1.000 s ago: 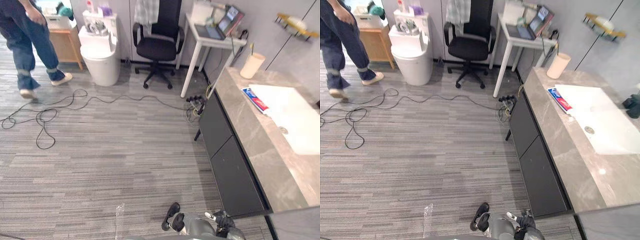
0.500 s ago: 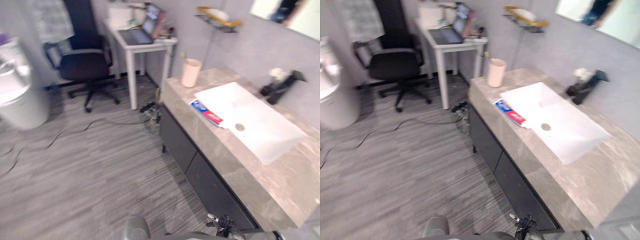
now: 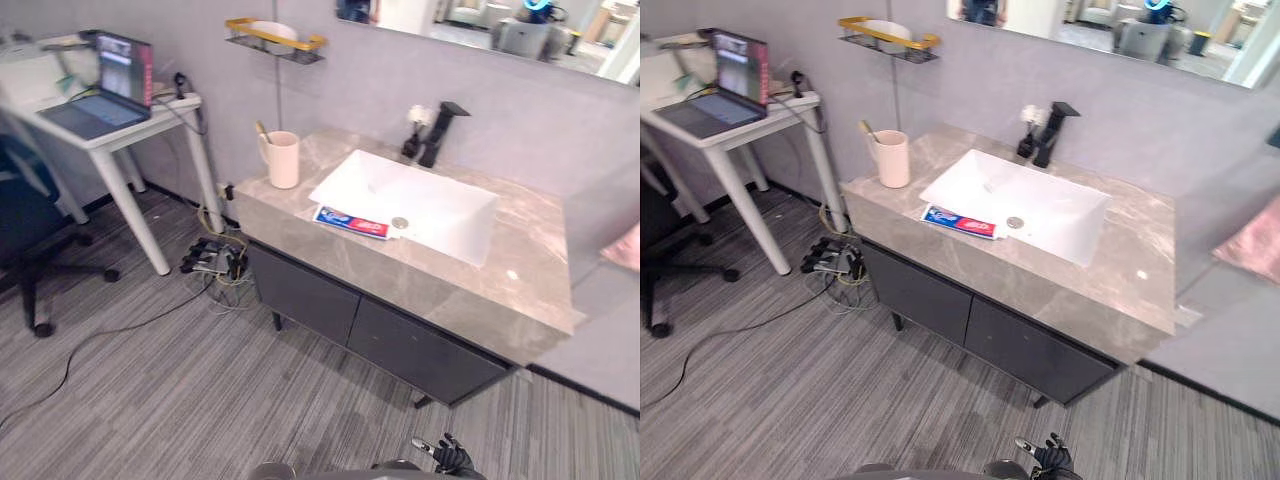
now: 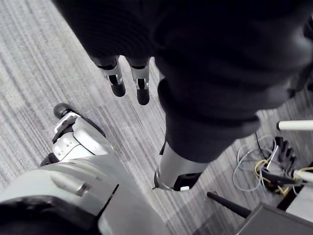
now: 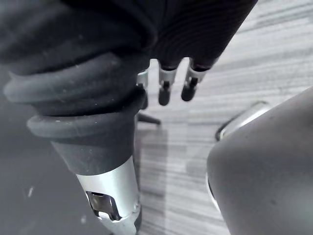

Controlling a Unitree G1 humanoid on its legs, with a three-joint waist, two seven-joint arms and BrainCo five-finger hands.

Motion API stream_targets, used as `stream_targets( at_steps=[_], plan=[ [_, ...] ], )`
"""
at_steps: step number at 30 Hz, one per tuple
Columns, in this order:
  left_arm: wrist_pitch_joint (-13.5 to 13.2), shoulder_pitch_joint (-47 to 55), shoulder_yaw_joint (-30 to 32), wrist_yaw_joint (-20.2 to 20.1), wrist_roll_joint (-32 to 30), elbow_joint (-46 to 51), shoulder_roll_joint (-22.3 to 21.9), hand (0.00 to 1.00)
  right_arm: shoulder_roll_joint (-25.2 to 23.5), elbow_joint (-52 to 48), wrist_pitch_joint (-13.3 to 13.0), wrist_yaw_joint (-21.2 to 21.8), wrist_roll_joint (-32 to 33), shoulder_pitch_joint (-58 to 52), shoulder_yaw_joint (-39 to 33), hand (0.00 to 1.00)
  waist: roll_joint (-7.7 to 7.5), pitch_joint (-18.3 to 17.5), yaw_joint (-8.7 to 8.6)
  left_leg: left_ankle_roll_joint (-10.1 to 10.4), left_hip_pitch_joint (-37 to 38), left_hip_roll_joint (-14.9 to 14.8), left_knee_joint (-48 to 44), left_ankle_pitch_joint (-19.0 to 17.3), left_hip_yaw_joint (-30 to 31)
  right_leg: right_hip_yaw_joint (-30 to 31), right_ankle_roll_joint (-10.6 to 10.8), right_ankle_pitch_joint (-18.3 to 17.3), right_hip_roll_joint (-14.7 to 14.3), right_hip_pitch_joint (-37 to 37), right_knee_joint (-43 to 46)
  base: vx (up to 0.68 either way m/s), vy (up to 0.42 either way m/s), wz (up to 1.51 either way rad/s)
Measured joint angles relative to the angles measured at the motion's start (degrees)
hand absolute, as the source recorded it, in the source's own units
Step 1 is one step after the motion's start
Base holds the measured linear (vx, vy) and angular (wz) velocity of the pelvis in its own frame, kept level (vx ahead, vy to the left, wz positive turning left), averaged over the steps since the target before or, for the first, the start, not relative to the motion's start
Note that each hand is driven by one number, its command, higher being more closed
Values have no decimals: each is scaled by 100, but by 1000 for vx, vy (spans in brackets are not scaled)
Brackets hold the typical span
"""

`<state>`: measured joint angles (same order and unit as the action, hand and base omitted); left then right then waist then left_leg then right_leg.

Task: Organize washtable

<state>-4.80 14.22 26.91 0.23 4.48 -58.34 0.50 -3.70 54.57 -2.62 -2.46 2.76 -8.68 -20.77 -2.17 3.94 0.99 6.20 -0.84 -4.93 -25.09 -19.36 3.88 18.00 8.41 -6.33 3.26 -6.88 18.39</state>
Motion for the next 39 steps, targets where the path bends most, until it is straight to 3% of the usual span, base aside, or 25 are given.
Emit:
stream_targets(
  at_steps=[2, 3, 4, 5, 6, 8, 9, 10, 11, 12, 13, 14, 15, 19, 20, 26, 33, 34, 35, 36, 37, 39],
  plan=[
    [4, -71, -175, 68, -241, -88, 79, 0, 17, -42, 50, 8, -51, 2, 18, 0, 20, 9, 7, -130, 225, -27, 239, 87, -501, 154, -4, 342, -14, -67, -163, -134, 66, -123],
    [3, -87, -274, 127, -305, -138, 88, 0, 60, -85, 77, 10, -123, 15, 90, 0, 75, 20, 17, -235, 335, -113, 397, 189, -827, -32, -160, 660, -27, -170, -356, -178, 40, -137],
    [-5, -87, -291, 133, -305, -179, 74, 0, 119, -103, 86, 12, -172, 69, 121, 0, 129, 4, 18, -319, 367, -201, 502, 280, -1063, -324, -318, 753, -4, -158, -472, -231, 29, -146],
    [-3, -120, -303, 131, -305, -197, 83, 0, 198, -106, 111, 12, -212, 105, 150, 0, 146, 9, 6, -323, 402, -255, 652, 397, -1373, -1511, -655, 637, 257, -356, -59, -223, 1, -127],
    [1, -175, -300, 131, -304, -265, 101, 0, 202, -106, 112, 7, -238, 158, 164, 0, 163, 13, -18, -294, 420, -304, 736, 461, -1590, -2620, -661, 261, 612, -388, 622, -134, -5, -121],
    [13, -224, -304, 127, -297, -308, 110, 0, 263, -89, 124, 5, -271, 181, 220, 0, 168, 20, 30, -261, 434, -448, 725, 480, -1945, -3476, -585, -379, 963, -380, 1752, -86, -73, -100],
    [22, -218, -307, 126, -297, -327, 112, 0, 279, -93, 119, 1, -271, 182, 287, 0, 165, 24, 27, -242, 448, -488, 730, 488, -2043, -3666, -557, -530, 1052, -333, 2013, -85, -174, -98],
    [55, -196, -312, 118, -292, -376, 147, 0, 289, -59, 108, 0, -282, 181, 390, 0, 119, 34, 14, -153, 543, -495, 850, 539, -2218, -4095, -531, -825, 1291, -95, 2074, -41, -218, -80],
    [68, -245, -407, 112, -294, -490, 278, 0, 287, 116, 103, 2, -330, 267, 484, 0, -92, 39, 11, -59, 645, -331, 1064, 601, -2253, -4436, -605, -1142, 1226, 180, 1332, -29, -217, -68],
    [97, -335, -470, 119, -293, -630, 270, 0, 373, 139, 104, 24, -302, 320, 509, 0, 121, 69, -7, 6, 701, -380, 1235, 652, -2094, -4443, -573, -999, 1037, 253, 1112, -11, -169, -61],
    [165, -339, -608, 92, -290, -707, 183, 0, 573, 280, 83, 14, -429, 419, 675, 0, 374, 42, 13, 8, 739, -440, 1543, 664, -1881, -4362, -690, -593, 562, 473, 244, -16, -109, -75],
    [155, -287, -600, 95, -248, -664, 92, 0, 665, 474, 102, 32, -528, 588, 899, 0, 435, 46, 89, 19, 623, -437, 1713, 710, -1835, -4223, -754, -296, 263, 497, -343, -22, -95, -93],
    [167, -313, -602, 107, -162, -653, 92, 0, 678, 567, 113, 45, -568, 694, 1006, 0, 427, 51, 171, -36, 497, -416, 1766, 907, -1811, -4140, -849, -133, 113, 449, -599, -26, -71, -75],
    [161, -303, -593, 111, 224, -657, 120, 0, 697, 718, 144, 54, -443, 587, 983, 0, 323, 31, 151, -58, 397, -325, 2023, 1407, -1268, -4217, -954, 234, -144, 651, -1303, 57, -62, 1],
    [166, -309, -854, 103, 332, -688, 286, 0, 645, 935, 98, 33, -310, 632, 583, 0, 202, 199, 119, -253, 766, 131, 2527, 1418, -864, -3995, -697, 1108, -34, 1179, -2415, 34, -14, 2],
    [162, -309, -855, 106, 337, -685, 285, 0, 645, 935, 96, 20, -268, 635, 571, 0, 200, 203, 122, -251, 702, 121, 2536, 1416, -839, -4015, -686, 1098, -15, 1126, -2433, 0, 0, 1],
    [48, -304, -849, 255, 636, -620, 199, 0, 665, 986, 89, -245, 543, 715, 88, 0, 284, 284, 138, -205, 231, 167, 2569, 1399, -560, -4371, -596, 918, 77, 830, -2412, 50, 13, 27],
    [26, -303, -845, 272, 723, -554, 183, 0, 706, 985, 58, -298, 687, 761, 74, 0, 273, 317, 140, -202, 104, 189, 2379, 1441, -571, -4476, -597, 919, 185, 837, -2407, 121, 65, 48],
    [-44, -303, -779, 280, 871, -475, 213, 0, 739, 986, 51, -366, 812, 860, -23, 0, 120, 413, 157, -55, -167, 385, 1907, 1479, -653, -4539, -575, 891, 467, 874, -2400, 99, 92, 46],
    [-79, -291, -668, 308, 946, -448, 246, 0, 776, 980, 42, -399, 863, 924, -80, 0, 56, 455, 158, -55, -316, 425, 1657, 1350, -852, -4555, -555, 880, 609, 874, -2349, 50, 108, 43],
    [-125, -260, -576, 384, 1115, -444, 168, 0, 868, 978, 6, -466, 962, 991, -141, 0, 24, 496, 147, -205, -512, 276, 1392, 1206, -1113, -4619, -470, 856, 811, 925, -2250, 79, 133, 29],
    [-158, -195, -410, 488, 1356, -462, 51, 0, 1038, 980, -91, -504, 1022, 1146, -306, 0, 88, 508, 152, -78, -800, -85, 1274, 1152, -1093, -4653, -214, 743, 1151, 1020, -2022, 167, 273, 21]
  ],
)
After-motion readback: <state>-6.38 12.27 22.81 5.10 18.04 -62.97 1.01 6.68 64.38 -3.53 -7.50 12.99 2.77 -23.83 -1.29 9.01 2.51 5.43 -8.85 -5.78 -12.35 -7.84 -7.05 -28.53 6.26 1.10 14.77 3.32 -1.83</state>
